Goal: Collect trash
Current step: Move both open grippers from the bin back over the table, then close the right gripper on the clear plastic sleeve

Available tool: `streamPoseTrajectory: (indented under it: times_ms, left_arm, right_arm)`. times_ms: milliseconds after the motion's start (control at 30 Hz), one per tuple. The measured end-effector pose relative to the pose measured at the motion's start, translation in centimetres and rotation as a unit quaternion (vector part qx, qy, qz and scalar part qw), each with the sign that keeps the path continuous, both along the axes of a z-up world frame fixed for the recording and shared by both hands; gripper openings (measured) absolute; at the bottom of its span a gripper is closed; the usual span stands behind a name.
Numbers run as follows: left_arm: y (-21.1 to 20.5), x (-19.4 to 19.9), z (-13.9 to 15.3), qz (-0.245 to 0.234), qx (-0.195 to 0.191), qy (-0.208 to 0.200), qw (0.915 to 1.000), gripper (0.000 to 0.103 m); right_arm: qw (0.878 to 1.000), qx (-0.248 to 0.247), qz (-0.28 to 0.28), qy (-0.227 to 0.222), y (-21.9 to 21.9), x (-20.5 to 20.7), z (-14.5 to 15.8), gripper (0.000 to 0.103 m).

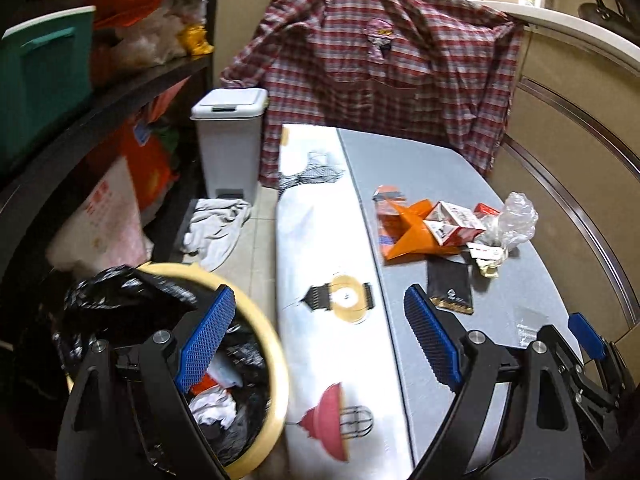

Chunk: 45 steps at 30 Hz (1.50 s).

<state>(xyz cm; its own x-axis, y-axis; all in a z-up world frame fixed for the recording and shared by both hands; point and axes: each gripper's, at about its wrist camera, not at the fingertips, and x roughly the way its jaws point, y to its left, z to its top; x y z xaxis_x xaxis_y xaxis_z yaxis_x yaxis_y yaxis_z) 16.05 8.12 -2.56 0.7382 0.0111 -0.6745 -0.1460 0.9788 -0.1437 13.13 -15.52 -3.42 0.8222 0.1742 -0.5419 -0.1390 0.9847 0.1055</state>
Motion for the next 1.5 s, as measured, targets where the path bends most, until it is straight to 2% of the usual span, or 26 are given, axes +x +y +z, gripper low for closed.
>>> streamPoseTrajectory:
  times_ms: [133, 500, 600, 767, 867, 967, 1233, 1300, 1367, 1500]
  left_arm:
    - [-2.0, 1.7, 0.0, -0.019, 0.006, 0.0, 0.9998, 0.084]
    - [-6.7, 4.9, -0.9, -0.064, 0.032, 0.001, 0.9974, 0.084]
    - [-7.6, 5.5, -0.9, -0.075, 0.042, -0.007, 0.9963, 0.088]
    - [-8.8, 6.3, -1.3, -0.093, 0.053, -0.011, 0.9942, 0.088]
    - [-8.9, 6.5, -1.6, -0.097, 0.057, -0.011, 0.9936, 0.088]
    - [-8.7, 6.6, -1.7, -0.092, 0.059, -0.013, 0.9939, 0.088]
    - [-6.5, 7.4, -2.6, -0.07, 0.037, 0.0, 0.9969, 0.088]
    - [-6.4, 7.5, -2.7, -0.07, 0.033, 0.002, 0.997, 0.088]
    - [-6.6, 7.4, -2.8, -0.073, 0.034, 0.0, 0.9967, 0.088]
    - [-6.8, 7.1, -2.7, -0.079, 0.04, -0.002, 0.9961, 0.088]
  right_arm:
    - [1.0, -0.008, -0.024, 0.0, -2.0, 0.1, -0.5, 0.077]
    - [0.995, 0.003, -0.092, 0.03, -7.3, 1.5, -2.6, 0.078]
    - [0.994, 0.0, -0.107, 0.036, -8.5, 1.8, -3.4, 0.078]
    - [0.99, 0.01, -0.127, 0.063, -10.0, 3.2, -5.0, 0.078]
    - [0.989, 0.025, -0.123, 0.076, -10.1, 4.4, -5.8, 0.078]
    - [0.988, 0.01, -0.131, 0.08, -9.9, 5.6, -6.4, 0.078]
    - [0.973, -0.018, -0.188, 0.134, -10.6, 6.9, -9.5, 0.078]
    - [0.971, -0.041, -0.194, 0.131, -10.2, 7.1, -9.6, 0.083]
    - [0.971, -0.031, -0.196, 0.131, -10.4, 7.2, -9.8, 0.086]
    - [0.972, -0.025, -0.194, 0.133, -10.7, 7.4, -10.0, 0.084]
